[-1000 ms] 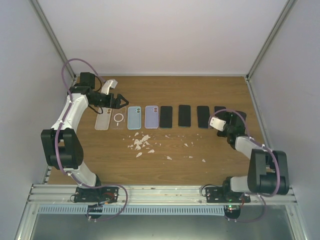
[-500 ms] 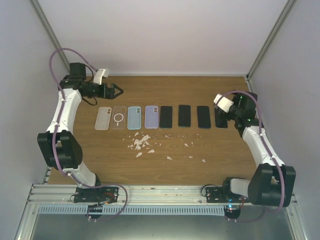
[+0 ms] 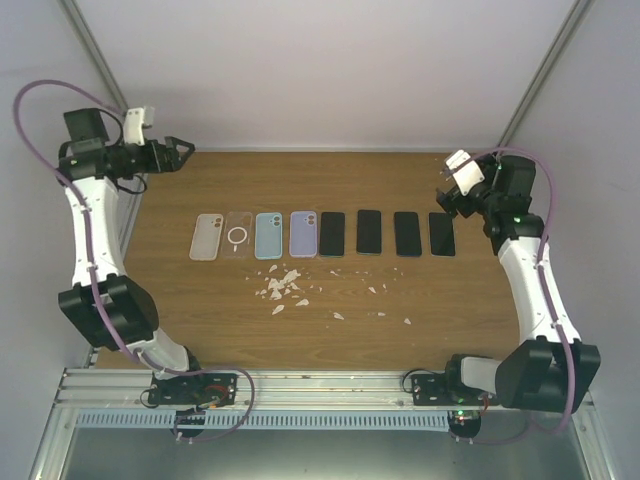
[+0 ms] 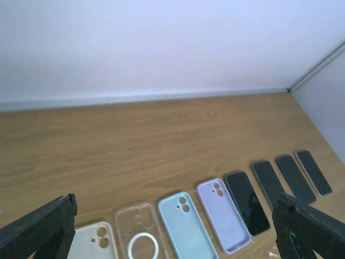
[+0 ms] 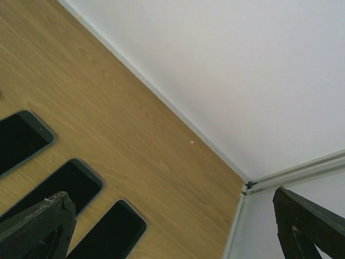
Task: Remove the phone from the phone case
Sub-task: Reset both arms
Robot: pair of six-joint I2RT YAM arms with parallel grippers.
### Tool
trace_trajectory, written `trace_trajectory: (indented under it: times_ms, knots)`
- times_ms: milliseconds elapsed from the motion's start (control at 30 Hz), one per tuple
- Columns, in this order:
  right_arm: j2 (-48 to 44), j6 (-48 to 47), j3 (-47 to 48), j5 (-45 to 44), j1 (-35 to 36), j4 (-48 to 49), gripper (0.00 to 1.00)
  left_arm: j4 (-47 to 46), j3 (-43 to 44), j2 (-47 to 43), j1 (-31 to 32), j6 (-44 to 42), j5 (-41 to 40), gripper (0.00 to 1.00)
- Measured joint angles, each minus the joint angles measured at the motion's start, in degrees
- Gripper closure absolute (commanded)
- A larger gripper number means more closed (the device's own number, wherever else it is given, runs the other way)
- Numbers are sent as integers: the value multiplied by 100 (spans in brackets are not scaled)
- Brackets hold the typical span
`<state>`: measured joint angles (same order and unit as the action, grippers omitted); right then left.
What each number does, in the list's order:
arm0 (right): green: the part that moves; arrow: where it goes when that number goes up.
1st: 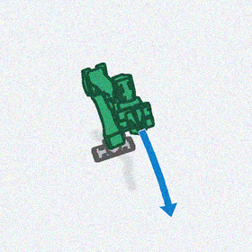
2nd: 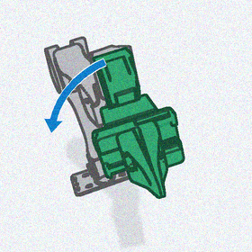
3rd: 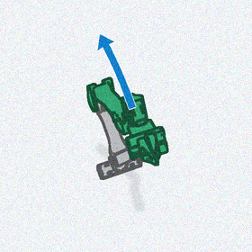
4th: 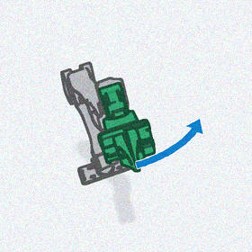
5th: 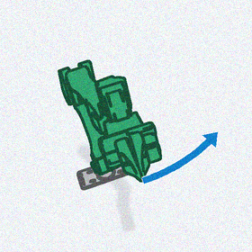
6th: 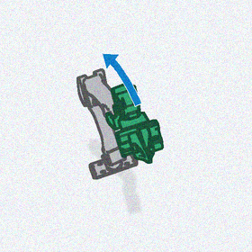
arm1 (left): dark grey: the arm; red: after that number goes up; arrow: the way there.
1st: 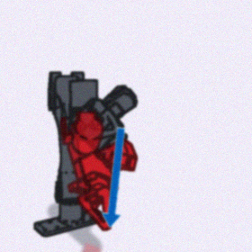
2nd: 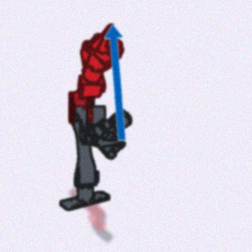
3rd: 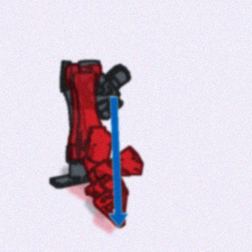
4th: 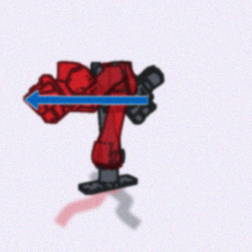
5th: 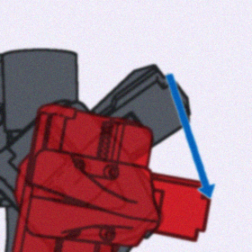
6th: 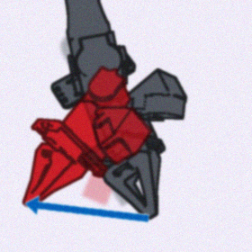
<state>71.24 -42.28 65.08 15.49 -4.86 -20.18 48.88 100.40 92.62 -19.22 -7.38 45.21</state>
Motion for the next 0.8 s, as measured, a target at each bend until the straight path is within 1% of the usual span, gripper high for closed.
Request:
trace_trajectory:
  times_ms: [100,133,267,433,633,800]
  knots:
    - [0,538,39,232,-92,-225,0,-11,192,-87,-184,-111,-48,1]
    - [0,566,39,243,-120,-243,1,15,190,-136,-225,-131,-66,1]
    - [0,1082,39,601,-348,-413,0,17,-26,-398,-358,-216,-136,1]
    - [2,1639,4,1097,-828,-522,0,-61,-791,-793,-382,-251,-245,1]
    - [2,2061,-365,1672,-1403,-603,1,-321,-1843,-1193,-382,-275,-439,1]
    - [0,2227,-758,1982,-1602,-643,0,-518,-2588,-1469,-382,-319,-612,1]
